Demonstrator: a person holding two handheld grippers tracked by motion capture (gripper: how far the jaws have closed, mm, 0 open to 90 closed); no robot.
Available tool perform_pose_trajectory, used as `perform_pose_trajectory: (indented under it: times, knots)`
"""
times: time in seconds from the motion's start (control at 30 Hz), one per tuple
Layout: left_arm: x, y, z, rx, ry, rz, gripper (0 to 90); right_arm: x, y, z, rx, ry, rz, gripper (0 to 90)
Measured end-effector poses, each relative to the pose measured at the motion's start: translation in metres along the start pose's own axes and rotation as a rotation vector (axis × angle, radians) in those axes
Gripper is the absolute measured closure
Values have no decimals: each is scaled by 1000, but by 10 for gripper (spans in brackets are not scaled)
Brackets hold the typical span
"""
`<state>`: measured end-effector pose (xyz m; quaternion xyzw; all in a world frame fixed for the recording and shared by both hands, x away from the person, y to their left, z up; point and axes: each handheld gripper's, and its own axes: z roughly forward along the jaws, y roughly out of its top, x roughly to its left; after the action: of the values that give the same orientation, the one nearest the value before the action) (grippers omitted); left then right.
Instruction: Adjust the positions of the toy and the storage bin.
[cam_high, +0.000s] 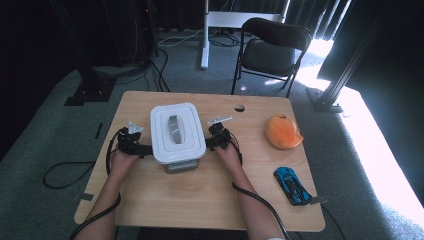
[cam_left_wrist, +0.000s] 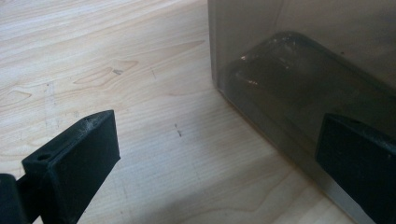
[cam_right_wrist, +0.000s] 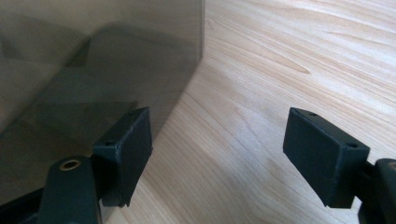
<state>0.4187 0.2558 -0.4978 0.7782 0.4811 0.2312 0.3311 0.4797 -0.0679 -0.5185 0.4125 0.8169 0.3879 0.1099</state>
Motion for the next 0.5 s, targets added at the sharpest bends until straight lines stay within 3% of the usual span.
perform_pose_trajectory:
  times: [0.13, 0.2, 0.5]
  knots:
    - [-6, -4, -3, 8, 13, 15, 3, 2, -2, -6, -15, 16, -2, 240]
    - [-10, -6, -4, 5, 4, 15, 3, 3, -3, -10, -25, 12, -21, 240]
    - [-27, -13, -10, 3, -25, 40, 3, 1, -13, -21, -19, 31, -23, 248]
